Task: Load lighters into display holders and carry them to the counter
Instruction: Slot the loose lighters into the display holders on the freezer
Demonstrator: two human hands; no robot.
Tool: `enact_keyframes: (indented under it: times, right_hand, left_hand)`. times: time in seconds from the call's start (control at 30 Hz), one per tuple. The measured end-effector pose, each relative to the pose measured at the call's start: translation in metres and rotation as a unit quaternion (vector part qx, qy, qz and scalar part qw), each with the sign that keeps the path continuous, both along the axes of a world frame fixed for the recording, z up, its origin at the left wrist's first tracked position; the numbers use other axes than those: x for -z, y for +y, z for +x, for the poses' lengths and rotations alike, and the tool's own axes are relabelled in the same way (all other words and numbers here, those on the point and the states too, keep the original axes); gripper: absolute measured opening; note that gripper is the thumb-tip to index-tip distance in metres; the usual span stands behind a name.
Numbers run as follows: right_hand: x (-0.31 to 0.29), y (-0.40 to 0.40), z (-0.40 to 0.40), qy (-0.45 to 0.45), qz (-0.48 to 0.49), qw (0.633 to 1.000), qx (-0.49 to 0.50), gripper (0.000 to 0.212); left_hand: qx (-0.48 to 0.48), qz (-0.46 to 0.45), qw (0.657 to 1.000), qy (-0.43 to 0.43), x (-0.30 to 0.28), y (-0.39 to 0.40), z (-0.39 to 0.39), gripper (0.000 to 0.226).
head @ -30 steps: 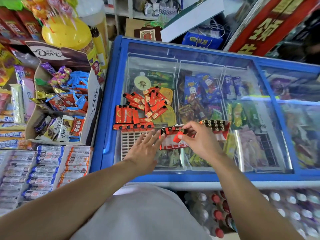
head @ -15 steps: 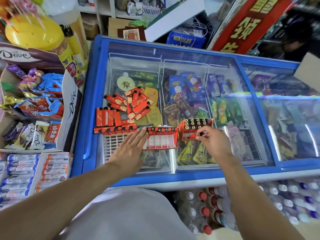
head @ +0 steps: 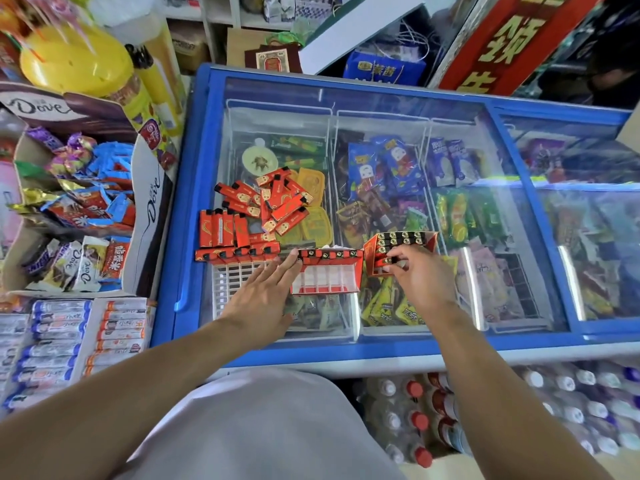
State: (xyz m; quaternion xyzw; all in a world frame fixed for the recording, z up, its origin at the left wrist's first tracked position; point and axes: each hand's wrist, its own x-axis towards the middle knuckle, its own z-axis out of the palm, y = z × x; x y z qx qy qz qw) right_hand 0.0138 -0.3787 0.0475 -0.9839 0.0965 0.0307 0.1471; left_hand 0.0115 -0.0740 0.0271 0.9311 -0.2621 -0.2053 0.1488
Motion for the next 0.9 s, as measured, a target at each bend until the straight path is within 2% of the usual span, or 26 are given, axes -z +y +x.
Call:
enact_keyframes:
  times: [0.1,0.2,0.3,0.47,0.57,0.67,0.83,0.9]
  right_hand:
    - [-0.007,0.004,-0.004,-0.034,0.014,0.999,0.014,0.035]
    - [-0.024,0.018,-0.001,-0.089,0.047,0.995,0.009,0.024]
    - [-0.033,0.049,0.016,-0.113,0.061,0.991,-0.04,0.013]
    - [-0.019,0.118,0.069,0.021,0.092,0.985,-0.148,0.021]
    - [-0.002,0.146,0.101,0.12,0.122,0.983,-0.065,0.039]
    - [0.012,0.156,0.119,0.177,0.158,0.971,0.032,0.062]
    - [0.009,0.16,0.132,0.215,0.13,0.966,0.066,0.065]
    - [0.015,0.16,0.139,0.226,0.14,0.961,0.078,0.06]
  left_hand:
    - [-0.002,-0.013,1.0,0.0,0.002,0.002,-0.002,0.092]
    - [0.016,-0.042,0.999,-0.014,0.003,0.008,-0.008,0.086]
    - [0.026,-0.044,0.999,-0.015,0.009,0.02,-0.017,0.082]
    - [-0.024,-0.007,0.999,0.026,0.024,0.056,-0.032,0.083]
    - [-0.068,0.043,0.996,0.034,0.03,0.078,-0.04,0.085]
    - [-0.077,0.102,0.991,0.049,0.033,0.091,-0.046,0.09]
    - [-0.075,0.094,0.99,0.072,0.034,0.093,-0.042,0.094]
    - [-0.081,0.084,0.99,0.076,0.036,0.093,-0.04,0.095]
